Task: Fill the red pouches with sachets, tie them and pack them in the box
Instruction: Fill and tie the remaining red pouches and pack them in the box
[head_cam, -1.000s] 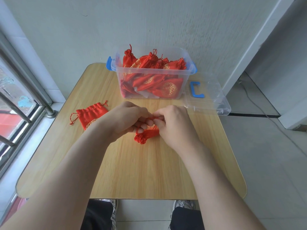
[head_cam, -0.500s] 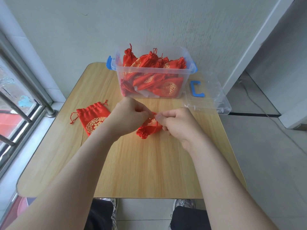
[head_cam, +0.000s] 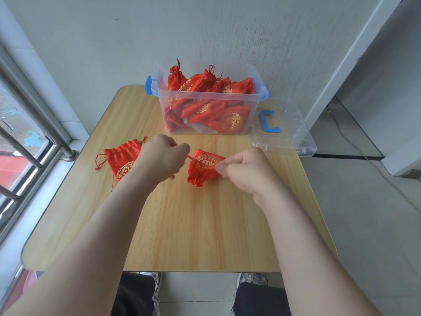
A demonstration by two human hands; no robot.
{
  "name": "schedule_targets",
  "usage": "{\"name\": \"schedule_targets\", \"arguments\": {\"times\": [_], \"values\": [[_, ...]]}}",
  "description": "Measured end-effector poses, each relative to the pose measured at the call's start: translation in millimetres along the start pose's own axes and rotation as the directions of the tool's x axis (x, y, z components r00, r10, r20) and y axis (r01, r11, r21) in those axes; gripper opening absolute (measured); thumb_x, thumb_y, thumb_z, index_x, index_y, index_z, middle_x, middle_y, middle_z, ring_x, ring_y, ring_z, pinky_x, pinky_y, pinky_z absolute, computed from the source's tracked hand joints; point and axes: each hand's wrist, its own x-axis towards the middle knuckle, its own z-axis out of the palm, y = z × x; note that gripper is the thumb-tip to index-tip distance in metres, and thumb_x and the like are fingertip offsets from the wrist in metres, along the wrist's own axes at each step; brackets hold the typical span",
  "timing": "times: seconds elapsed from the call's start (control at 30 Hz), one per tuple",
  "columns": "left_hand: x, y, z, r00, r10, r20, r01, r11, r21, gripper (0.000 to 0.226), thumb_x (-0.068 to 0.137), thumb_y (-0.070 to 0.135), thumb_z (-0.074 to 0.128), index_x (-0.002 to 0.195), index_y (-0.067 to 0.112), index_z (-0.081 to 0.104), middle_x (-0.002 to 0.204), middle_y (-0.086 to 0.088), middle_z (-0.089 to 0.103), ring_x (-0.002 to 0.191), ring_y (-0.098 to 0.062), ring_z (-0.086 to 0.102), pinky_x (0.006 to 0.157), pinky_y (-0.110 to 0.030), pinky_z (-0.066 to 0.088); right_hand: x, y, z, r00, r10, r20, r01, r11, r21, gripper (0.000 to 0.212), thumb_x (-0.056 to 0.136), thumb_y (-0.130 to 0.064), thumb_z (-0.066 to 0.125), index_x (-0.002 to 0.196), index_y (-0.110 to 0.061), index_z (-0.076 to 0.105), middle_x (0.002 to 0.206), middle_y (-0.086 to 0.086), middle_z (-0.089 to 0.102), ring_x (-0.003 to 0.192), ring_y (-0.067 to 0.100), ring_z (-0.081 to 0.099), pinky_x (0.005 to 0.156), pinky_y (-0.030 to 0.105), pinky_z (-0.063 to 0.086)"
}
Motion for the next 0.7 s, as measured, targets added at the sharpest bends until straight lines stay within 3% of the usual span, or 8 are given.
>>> {"name": "schedule_targets", "arguments": {"times": [0.13, 0.27, 0.4, 0.47, 0.57, 0.63, 0.7], "values": [[2.8, -9.0, -6.5, 0.989, -0.063, -0.131, 0.090, 0.974, 0.207, 0.040, 0.084, 0.034, 0.051, 0.088, -0.004, 0.065, 0.076, -0.012, 0.068, 0.059, -0.027, 0.057, 0.056, -0.036, 0.048, -4.7, 3.0, -8.3, 0.994, 0.064, 0.086, -0.051, 0.989, -0.138, 0.002, 0.087, -0.018, 0.085, 0.086, -0.019, 0.083, 0.086, 0.001, 0.076, 0.077, 0.014, 0.064, 0.068, 0.028, 0.048], [4.5, -15.3, -5.2, 0.988, -0.057, -0.144, 0.115, 0.893, 0.435, 0.028, 0.093, 0.030, 0.056, 0.089, 0.004, 0.064, 0.081, -0.010, 0.066, 0.066, -0.026, 0.060, 0.055, -0.032, 0.045, 3.3, 14.2, -6.4, 0.993, 0.113, 0.032, -0.098, 0.944, -0.314, 0.008, 0.084, -0.019, 0.082, 0.091, -0.017, 0.082, 0.092, 0.003, 0.077, 0.086, 0.020, 0.072, 0.081, 0.030, 0.060], [6.4, -18.0, 0.9, 0.992, -0.004, -0.126, 0.067, 0.863, 0.501, 0.020, 0.091, 0.026, 0.061, 0.089, 0.007, 0.064, 0.083, -0.009, 0.066, 0.071, -0.029, 0.064, 0.056, -0.033, 0.047, 3.1, 18.2, -2.3, 0.994, 0.106, 0.033, -0.077, 0.874, -0.481, 0.016, 0.086, -0.020, 0.069, 0.100, -0.016, 0.074, 0.097, 0.003, 0.071, 0.083, 0.023, 0.068, 0.072, 0.027, 0.056], [5.5, -19.5, 2.2, 0.994, 0.051, -0.096, 0.005, 0.863, 0.505, 0.018, 0.088, 0.019, 0.062, 0.100, 0.008, 0.070, 0.097, -0.011, 0.072, 0.088, -0.034, 0.070, 0.066, -0.041, 0.056, 0.9, 16.1, -0.6, 0.995, 0.086, 0.049, -0.048, 0.854, -0.519, 0.017, 0.086, -0.021, 0.062, 0.102, -0.017, 0.068, 0.102, 0.002, 0.068, 0.088, 0.027, 0.066, 0.081, 0.032, 0.056], [4.2, -20.2, 1.1, 0.990, 0.137, 0.032, -0.131, 0.807, 0.576, 0.048, 0.087, 0.009, 0.063, 0.134, 0.022, 0.062, 0.129, -0.010, 0.060, 0.126, -0.037, 0.054, 0.097, -0.049, 0.050, -1.5, 11.1, 1.9, 0.996, 0.054, 0.067, -0.011, 0.848, -0.529, 0.030, 0.089, -0.017, 0.058, 0.113, -0.028, 0.071, 0.118, 0.000, 0.067, 0.112, 0.030, 0.063, 0.105, 0.042, 0.050], [1.2, -16.8, 0.0, 0.980, 0.157, 0.120, -0.198, 0.793, 0.576, 0.051, 0.086, 0.009, 0.065, 0.130, 0.033, 0.062, 0.130, -0.003, 0.056, 0.131, -0.034, 0.047, 0.103, -0.049, 0.045, -2.8, 9.2, 4.3, 0.998, 0.005, 0.060, 0.030, 0.813, -0.581, 0.030, 0.090, -0.021, 0.062, 0.115, -0.036, 0.070, 0.123, -0.004, 0.064, 0.122, 0.030, 0.056, 0.102, 0.039, 0.039], [0.3, -14.7, 0.0, 0.961, 0.193, 0.196, -0.269, 0.806, 0.528, 0.033, 0.085, 0.015, 0.069, 0.112, 0.033, 0.071, 0.121, 0.005, 0.065, 0.125, -0.025, 0.057, 0.106, -0.049, 0.048, -2.8, 10.3, 8.2, 0.997, -0.062, 0.042, 0.074, 0.774, -0.629, 0.023, 0.086, -0.033, 0.073, 0.108, -0.039, 0.069, 0.121, -0.009, 0.062, 0.123, 0.028, 0.052, 0.092, 0.040, 0.031]]}}
